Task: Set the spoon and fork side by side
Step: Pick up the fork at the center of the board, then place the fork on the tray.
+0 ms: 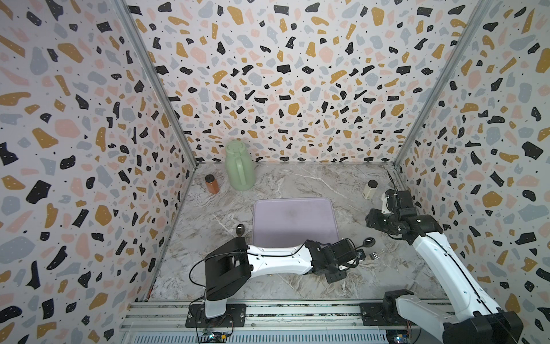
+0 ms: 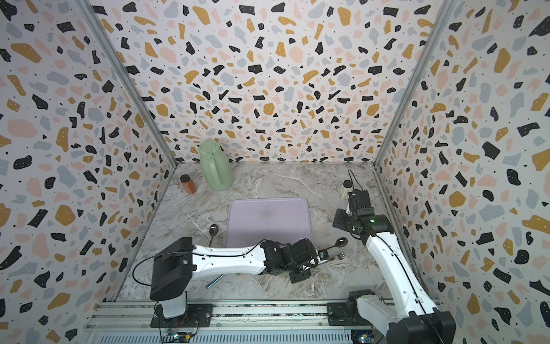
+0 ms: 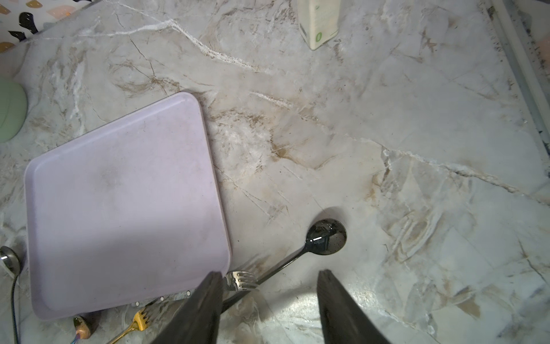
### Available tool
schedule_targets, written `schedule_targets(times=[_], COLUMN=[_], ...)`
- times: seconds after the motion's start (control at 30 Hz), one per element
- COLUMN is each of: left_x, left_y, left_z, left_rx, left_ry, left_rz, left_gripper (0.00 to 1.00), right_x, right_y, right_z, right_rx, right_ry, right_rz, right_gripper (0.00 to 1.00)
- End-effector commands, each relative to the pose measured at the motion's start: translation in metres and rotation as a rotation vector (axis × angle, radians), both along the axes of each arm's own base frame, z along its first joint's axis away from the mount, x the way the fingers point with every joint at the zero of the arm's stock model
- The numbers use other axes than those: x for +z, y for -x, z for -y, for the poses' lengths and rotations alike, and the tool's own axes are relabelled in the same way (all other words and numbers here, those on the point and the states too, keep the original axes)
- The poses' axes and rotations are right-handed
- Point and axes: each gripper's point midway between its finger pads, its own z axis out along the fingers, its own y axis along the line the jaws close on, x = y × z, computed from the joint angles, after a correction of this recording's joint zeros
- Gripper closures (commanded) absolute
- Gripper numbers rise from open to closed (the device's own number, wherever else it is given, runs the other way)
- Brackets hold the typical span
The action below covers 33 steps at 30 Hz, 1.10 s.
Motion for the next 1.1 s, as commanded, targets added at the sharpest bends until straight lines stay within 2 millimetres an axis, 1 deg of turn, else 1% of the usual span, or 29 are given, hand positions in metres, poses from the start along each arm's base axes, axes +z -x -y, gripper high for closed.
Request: schedule_targets(times=[0.0, 0.1, 0.2, 0.37, 0.47, 0.53, 0.6, 0.67, 0.73, 0.83, 0.97, 1.07], left_x=[0.021, 0.036, 0.05, 0.055, 0.053, 0.052, 0.05, 0.046, 0.04, 0.027, 0.01, -0.003], left_y=[-0.015, -0.029, -0.051, -0.094, -0.123, -0.143, -0.162, -0.177, -0.185, -0.19, -0.189, -0.185], left_z=[-0.009, -0.022, -0.04, -0.08, -0.109, -0.132, -0.158, -0.184, -0.205, -0.229, -0.253, -0.265], left_rx=[0.06, 0.105, 0.179, 0.348, 0.494, 0.608, 0.727, 0.845, 0.943, 1.044, 1.141, 1.185], left_ry=[0.033, 0.065, 0.102, 0.131, 0.173, 0.192, 0.189, 0.174, 0.158, 0.148, 0.139, 0.118], left_rz=[0.036, 0.052, 0.055, 0.069, 0.047, 0.049, 0.069, 0.099, 0.116, 0.109, 0.086, 0.06], left_gripper=[1.0, 1.0, 1.0, 1.0, 1.0, 1.0, 1.0, 1.0, 1.0, 1.0, 1.0, 1.0], right_x=[0.027, 0.036, 0.042, 0.049, 0.048, 0.044, 0.038, 0.03, 0.023, 0.014, 0.002, -0.003], right_y=[0.006, 0.01, 0.014, 0.018, 0.019, 0.021, 0.021, 0.022, 0.023, 0.023, 0.023, 0.022], right_z=[0.002, -0.001, -0.002, -0.007, -0.01, -0.013, -0.017, -0.02, -0.024, -0.03, -0.039, -0.046], right_rx=[-0.014, -0.002, 0.004, 0.019, 0.029, 0.042, 0.057, 0.067, 0.075, 0.087, 0.107, 0.123], right_ry=[-0.018, -0.037, -0.042, -0.073, -0.081, -0.09, -0.097, -0.102, -0.109, -0.115, -0.114, -0.114], right_rz=[0.048, 0.056, 0.06, 0.068, 0.041, 0.017, -0.004, -0.033, -0.057, -0.087, -0.122, -0.136], right_gripper=[0.43, 0.43, 0.42, 0.42, 0.41, 0.41, 0.41, 0.41, 0.41, 0.41, 0.41, 0.41])
